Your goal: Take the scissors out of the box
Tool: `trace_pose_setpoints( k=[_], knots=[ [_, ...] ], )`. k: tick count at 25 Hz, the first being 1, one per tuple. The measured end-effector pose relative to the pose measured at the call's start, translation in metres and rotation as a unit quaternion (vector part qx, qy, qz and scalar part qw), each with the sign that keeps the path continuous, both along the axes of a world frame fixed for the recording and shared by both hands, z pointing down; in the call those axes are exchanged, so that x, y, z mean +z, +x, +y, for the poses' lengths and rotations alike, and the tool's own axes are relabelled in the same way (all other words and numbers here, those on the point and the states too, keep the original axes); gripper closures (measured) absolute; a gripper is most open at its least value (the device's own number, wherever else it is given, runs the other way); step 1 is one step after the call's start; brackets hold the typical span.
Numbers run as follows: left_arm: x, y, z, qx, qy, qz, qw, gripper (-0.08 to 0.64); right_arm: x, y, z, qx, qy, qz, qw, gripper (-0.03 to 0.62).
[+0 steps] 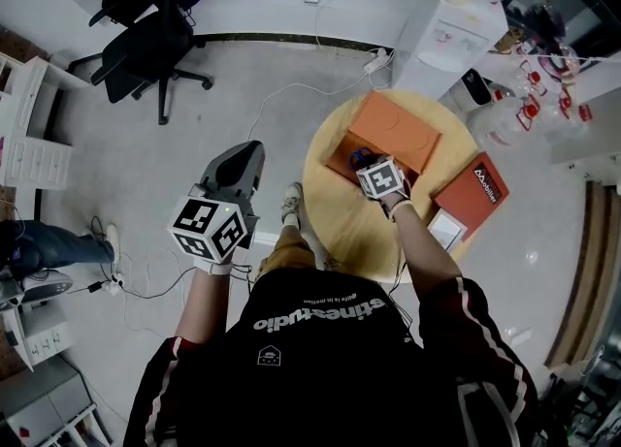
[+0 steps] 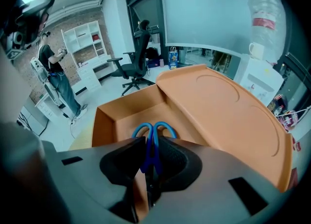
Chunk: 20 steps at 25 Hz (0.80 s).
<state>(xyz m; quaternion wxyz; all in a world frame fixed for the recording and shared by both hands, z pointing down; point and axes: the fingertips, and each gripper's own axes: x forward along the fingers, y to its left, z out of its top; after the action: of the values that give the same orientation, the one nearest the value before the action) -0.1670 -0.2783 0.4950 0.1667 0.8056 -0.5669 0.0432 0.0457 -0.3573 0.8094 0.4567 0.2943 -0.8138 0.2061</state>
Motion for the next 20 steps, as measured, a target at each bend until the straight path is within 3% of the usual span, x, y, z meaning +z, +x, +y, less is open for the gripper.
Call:
trace_pose_setpoints(
  k=[20],
  knots=[
    [-0.022,0.018,0.023,0.013,0.026,-0.007,0.9996,0.541,-0.068,0.004,0.006,0.006,0.077,-0.062,0.995,0.482]
  ],
)
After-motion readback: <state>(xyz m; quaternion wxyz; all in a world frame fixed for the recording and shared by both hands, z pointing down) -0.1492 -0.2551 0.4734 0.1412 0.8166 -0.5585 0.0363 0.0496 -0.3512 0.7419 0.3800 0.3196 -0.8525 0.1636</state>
